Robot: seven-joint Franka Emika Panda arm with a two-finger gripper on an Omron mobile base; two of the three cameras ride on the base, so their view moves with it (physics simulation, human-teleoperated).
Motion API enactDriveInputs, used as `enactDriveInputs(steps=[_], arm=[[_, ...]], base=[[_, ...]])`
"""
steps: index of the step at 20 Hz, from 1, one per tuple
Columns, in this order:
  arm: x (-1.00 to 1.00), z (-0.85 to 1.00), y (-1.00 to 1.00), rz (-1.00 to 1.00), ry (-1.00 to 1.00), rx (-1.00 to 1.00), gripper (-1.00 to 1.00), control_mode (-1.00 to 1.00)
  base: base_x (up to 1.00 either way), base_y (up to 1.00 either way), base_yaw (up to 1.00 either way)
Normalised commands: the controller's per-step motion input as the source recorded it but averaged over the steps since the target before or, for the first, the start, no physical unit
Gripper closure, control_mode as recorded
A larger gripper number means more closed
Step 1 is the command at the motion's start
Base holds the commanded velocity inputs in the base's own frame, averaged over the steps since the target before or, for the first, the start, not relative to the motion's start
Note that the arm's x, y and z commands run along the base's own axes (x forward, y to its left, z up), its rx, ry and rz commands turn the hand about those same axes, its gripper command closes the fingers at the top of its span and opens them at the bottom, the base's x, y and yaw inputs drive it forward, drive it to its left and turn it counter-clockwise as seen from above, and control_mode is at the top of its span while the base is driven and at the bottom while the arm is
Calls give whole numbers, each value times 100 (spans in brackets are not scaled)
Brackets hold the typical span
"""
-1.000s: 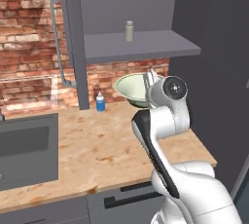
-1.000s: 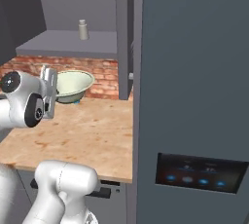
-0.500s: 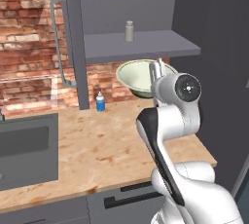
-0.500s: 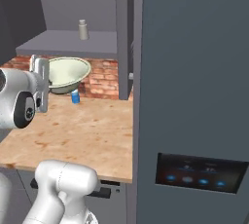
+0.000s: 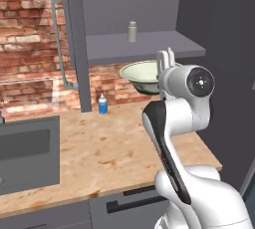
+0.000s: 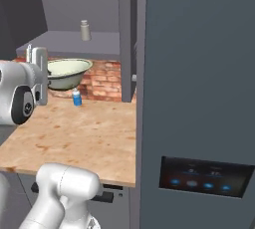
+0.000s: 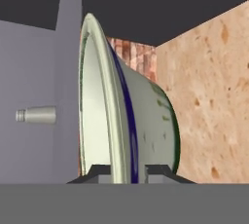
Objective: Pick the mug and place it in the sink. Pick the bowl and place it in the open cabinet and then close the cabinet.
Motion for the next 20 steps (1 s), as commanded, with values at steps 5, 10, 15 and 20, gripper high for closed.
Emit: enactDriveInputs(steps=[5,10,15,20], arm=[[-22,35,-1,1,-9,0,100,-100],[-91,0,-22,0,-3,13,100,-100],[-80,-11,-15,0,0,10,100,-100],[-6,21,-10,0,0,1,100,-100]], base=[[0,0,0],[0,0,0],[0,0,0],[0,0,0]])
